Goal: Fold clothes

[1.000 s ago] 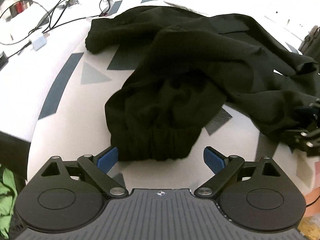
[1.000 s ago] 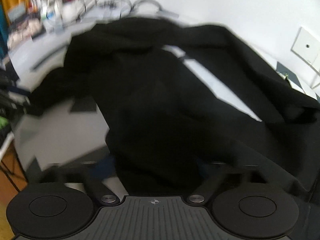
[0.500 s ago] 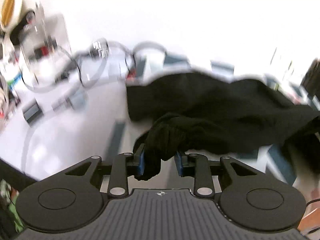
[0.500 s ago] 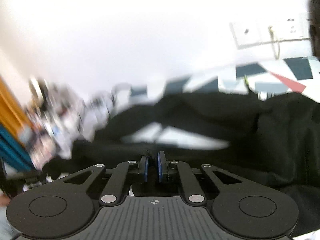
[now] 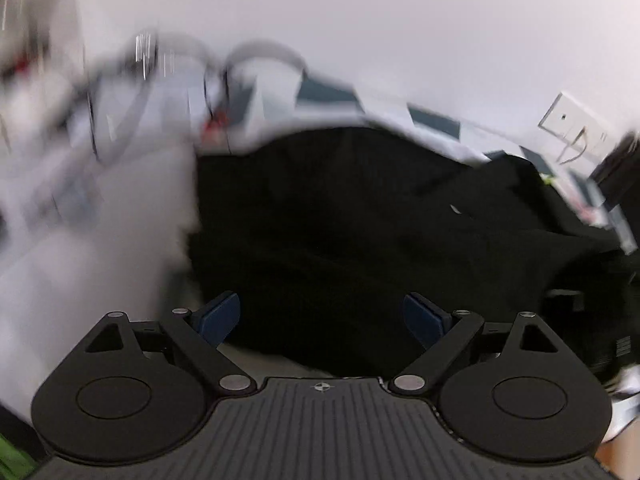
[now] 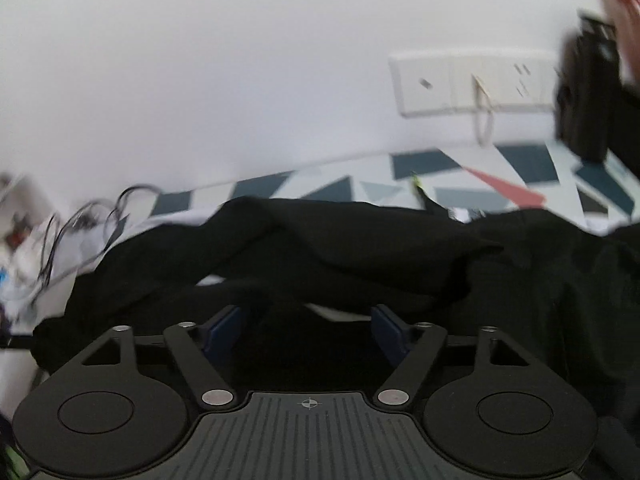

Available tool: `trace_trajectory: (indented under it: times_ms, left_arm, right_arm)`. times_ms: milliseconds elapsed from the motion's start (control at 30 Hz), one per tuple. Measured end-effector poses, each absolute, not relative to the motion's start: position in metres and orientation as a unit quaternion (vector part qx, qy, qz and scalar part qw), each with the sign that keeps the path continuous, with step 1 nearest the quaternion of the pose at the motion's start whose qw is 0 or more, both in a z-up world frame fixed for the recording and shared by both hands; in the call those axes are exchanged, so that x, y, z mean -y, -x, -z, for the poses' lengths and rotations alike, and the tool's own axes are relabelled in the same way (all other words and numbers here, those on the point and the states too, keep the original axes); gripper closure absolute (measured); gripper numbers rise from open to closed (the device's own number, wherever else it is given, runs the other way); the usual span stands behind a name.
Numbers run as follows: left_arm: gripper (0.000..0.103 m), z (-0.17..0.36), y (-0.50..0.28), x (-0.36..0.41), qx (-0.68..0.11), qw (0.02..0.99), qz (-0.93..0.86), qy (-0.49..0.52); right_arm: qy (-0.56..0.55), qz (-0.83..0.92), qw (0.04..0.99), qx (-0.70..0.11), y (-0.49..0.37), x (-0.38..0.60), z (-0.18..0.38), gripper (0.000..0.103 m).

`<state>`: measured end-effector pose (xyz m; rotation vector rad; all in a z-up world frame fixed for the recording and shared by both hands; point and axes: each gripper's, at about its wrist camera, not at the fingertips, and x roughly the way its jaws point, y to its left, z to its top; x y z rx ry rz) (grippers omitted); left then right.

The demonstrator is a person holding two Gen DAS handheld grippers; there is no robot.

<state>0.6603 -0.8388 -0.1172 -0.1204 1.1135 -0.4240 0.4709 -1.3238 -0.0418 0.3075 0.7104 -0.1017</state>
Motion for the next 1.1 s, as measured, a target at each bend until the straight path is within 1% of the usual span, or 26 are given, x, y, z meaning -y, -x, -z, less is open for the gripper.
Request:
trace_trajectory:
  times_ms: [33, 67, 100, 133, 200, 267, 300, 333, 367, 400, 467, 500, 633, 767, 833, 867, 900, 933, 967, 1000, 1033, 1067, 1100]
  left_arm:
    - [0.012, 0.13, -0.661, 0.835, -0.544, 0.811, 0.198, 0.086]
    - [0.012, 0.142, -0.661, 0.833, -0.559, 0.801, 0.188, 0.1]
    - [0.012, 0.152, -0.662, 0.832, -0.572, 0.794, 0.176, 0.109]
    - [0.012, 0.162, -0.663, 0.832, -0.585, 0.786, 0.163, 0.117]
    - [0.012, 0.174, -0.666, 0.832, -0.591, 0.78, 0.154, 0.139]
    - [0.014, 0.183, -0.669, 0.832, -0.589, 0.778, 0.148, 0.163]
    - [0.02, 0.186, -0.671, 0.831, -0.584, 0.779, 0.147, 0.176]
    - [0.054, 0.188, -0.673, 0.831, -0.579, 0.78, 0.146, 0.19]
    - [0.092, 0.188, -0.674, 0.83, -0.577, 0.779, 0.149, 0.195]
    - [0.095, 0.186, -0.673, 0.83, -0.578, 0.777, 0.154, 0.197]
    - [0.096, 0.178, -0.668, 0.829, -0.572, 0.781, 0.161, 0.192]
    - [0.096, 0.171, -0.664, 0.824, -0.565, 0.789, 0.16, 0.184]
    - [0.096, 0.145, -0.647, 0.79, -0.549, 0.806, 0.137, 0.172]
    - [0.095, 0.143, -0.623, 0.76, -0.557, 0.811, 0.08, 0.157]
    - [0.094, 0.147, -0.611, 0.755, -0.564, 0.813, 0.049, 0.138]
    - [0.089, 0.148, -0.608, 0.757, -0.568, 0.812, 0.038, 0.13]
    - [0.084, 0.148, -0.605, 0.76, -0.571, 0.811, 0.028, 0.123]
    - [0.073, 0.147, -0.603, 0.764, -0.575, 0.81, 0.019, 0.116]
    - [0.066, 0.147, -0.6, 0.767, -0.578, 0.809, 0.009, 0.108]
    - [0.046, 0.14, -0.596, 0.774, -0.571, 0.815, 0.008, 0.098]
    - [0.03, 0.131, -0.593, 0.783, -0.56, 0.824, 0.012, 0.086]
    - [0.027, 0.121, -0.589, 0.792, -0.549, 0.833, 0.016, 0.074]
    - [0.027, 0.112, -0.586, 0.801, -0.537, 0.841, 0.02, 0.061]
  right_arm:
    - [-0.13, 0.04, 0.928, -0.347, -0.469, 1.315, 0.043, 0.018]
    - [-0.109, 0.032, 0.93, -0.349, -0.469, 1.306, 0.045, 0.013]
    - [-0.089, 0.03, 0.93, -0.355, -0.469, 1.299, 0.047, 0.006]
    - [-0.069, 0.032, 0.929, -0.362, -0.47, 1.292, 0.048, 0.004]
    - [-0.051, 0.046, 0.923, -0.378, -0.474, 1.286, 0.055, 0.004]
    - [-0.061, 0.056, 0.919, -0.386, -0.481, 1.289, 0.067, 0.01]
    - [-0.069, 0.058, 0.916, -0.39, -0.484, 1.292, 0.072, 0.024]
    - [-0.081, 0.056, 0.914, -0.394, -0.486, 1.296, 0.076, 0.05]
    - [-0.104, 0.052, 0.909, -0.4, -0.488, 1.303, 0.08, 0.063]
    - [-0.135, 0.048, 0.903, -0.406, -0.489, 1.312, 0.083, 0.081]
    - [-0.195, 0.042, 0.891, -0.409, -0.484, 1.329, 0.084, 0.09]
    - [-0.214, 0.035, 0.886, -0.409, -0.48, 1.334, 0.084, 0.092]
    - [-0.226, -0.028, 0.871, -0.435, -0.453, 1.34, 0.077, 0.093]
    - [-0.235, -0.091, 0.842, -0.477, -0.426, 1.318, 0.084, 0.092]
    - [-0.226, -0.105, 0.83, -0.499, -0.417, 1.3, 0.095, 0.09]
    - [-0.226, -0.104, 0.826, -0.507, -0.414, 1.294, 0.1, 0.089]
    - [-0.231, -0.098, 0.823, -0.51, -0.412, 1.292, 0.104, 0.083]
    - [-0.242, -0.092, 0.82, -0.511, -0.412, 1.293, 0.106, 0.08]
    - [-0.255, -0.088, 0.819, -0.507, -0.41, 1.297, 0.103, 0.074]
    - [-0.266, -0.085, 0.819, -0.501, -0.409, 1.302, 0.099, 0.064]
    - [-0.273, -0.083, 0.825, -0.488, -0.406, 1.308, 0.092, 0.052]
    - [-0.277, -0.083, 0.833, -0.471, -0.402, 1.314, 0.081, 0.047]
    - [-0.281, -0.082, 0.842, -0.453, -0.399, 1.321, 0.071, 0.042]
